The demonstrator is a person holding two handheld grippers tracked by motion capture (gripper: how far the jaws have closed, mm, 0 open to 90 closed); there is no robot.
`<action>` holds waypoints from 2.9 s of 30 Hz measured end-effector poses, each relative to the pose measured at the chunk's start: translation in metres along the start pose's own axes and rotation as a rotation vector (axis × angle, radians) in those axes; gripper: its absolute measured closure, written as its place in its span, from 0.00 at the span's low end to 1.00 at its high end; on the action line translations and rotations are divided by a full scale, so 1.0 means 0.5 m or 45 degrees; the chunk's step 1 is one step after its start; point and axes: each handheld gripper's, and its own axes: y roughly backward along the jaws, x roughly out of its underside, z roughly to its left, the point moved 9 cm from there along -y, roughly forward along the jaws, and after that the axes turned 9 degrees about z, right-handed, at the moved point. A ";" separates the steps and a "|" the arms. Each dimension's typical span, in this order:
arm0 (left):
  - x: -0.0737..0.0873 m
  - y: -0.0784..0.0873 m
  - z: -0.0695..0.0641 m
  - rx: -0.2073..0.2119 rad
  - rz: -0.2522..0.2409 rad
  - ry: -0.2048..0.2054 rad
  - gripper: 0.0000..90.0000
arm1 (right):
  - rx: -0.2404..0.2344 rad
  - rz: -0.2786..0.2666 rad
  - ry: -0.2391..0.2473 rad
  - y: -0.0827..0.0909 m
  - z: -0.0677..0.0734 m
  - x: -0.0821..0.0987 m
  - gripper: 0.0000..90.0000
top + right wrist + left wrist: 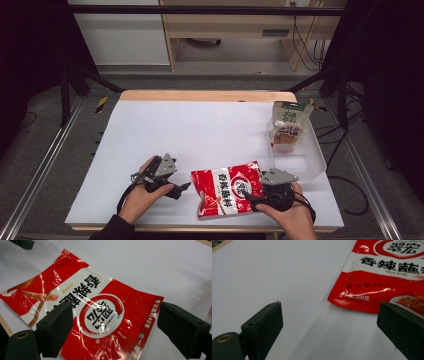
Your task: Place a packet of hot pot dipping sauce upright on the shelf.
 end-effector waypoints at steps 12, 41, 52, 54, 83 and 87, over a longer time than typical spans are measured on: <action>0.000 0.001 -0.043 0.020 -0.015 -0.024 0.07 | -0.050 0.105 -0.029 -0.012 -0.006 0.055 0.14; 0.006 -0.015 -0.064 0.059 0.002 -0.014 0.07 | -0.219 0.316 -0.105 -0.050 -0.005 0.115 0.14; 0.006 -0.015 -0.063 0.055 0.003 -0.014 0.07 | -0.226 0.255 -0.117 -0.040 -0.003 0.100 0.14; 0.006 -0.016 -0.064 0.057 0.004 -0.014 0.07 | -0.232 0.236 -0.128 -0.035 -0.001 0.094 0.14; -0.030 -0.026 -0.113 0.166 -0.014 -0.089 0.21 | -0.212 0.157 -0.154 -0.033 0.009 0.064 0.14; -0.027 -0.035 -0.119 0.163 0.007 -0.103 0.21 | -0.231 0.148 -0.148 -0.031 0.017 0.060 0.16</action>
